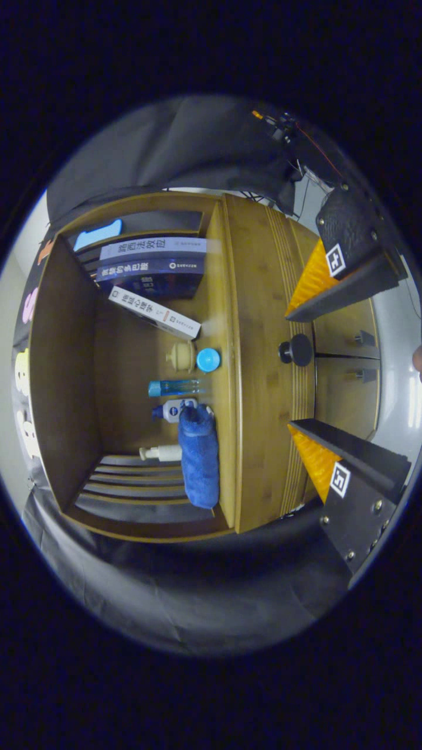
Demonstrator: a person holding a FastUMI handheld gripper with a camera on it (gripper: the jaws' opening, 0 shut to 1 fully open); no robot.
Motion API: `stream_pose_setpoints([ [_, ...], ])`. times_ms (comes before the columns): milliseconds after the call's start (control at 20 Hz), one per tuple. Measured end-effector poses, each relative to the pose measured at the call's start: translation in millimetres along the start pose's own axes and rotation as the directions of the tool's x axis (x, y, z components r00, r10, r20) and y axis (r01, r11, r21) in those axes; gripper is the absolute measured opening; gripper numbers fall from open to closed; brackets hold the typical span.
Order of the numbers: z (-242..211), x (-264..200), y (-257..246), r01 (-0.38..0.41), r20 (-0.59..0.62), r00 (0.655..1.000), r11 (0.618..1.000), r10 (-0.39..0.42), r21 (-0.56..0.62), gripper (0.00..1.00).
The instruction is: Pull open the drawer, take out the items inside it, and place them on the countertop above the cabinet.
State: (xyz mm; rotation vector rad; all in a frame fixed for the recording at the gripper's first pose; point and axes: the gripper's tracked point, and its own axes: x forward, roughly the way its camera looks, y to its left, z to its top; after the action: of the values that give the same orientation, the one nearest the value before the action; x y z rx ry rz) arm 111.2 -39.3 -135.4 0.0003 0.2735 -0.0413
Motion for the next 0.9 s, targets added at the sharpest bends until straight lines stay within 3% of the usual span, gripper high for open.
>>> stream_pose_setpoints([
  [250, 14, -57, -1, 0.012, 0.028, 1.0, 0.999, -0.013, 0.042, 0.99],
  [600, 30, -103, -7, 0.028, 0.027, 0.999, 0.998, -0.029, 0.053, 0.99],
  [900, 108, -148, 1, 0.01, 0.164, 0.986, 0.999, -0.018, 0.054, 0.99],
])
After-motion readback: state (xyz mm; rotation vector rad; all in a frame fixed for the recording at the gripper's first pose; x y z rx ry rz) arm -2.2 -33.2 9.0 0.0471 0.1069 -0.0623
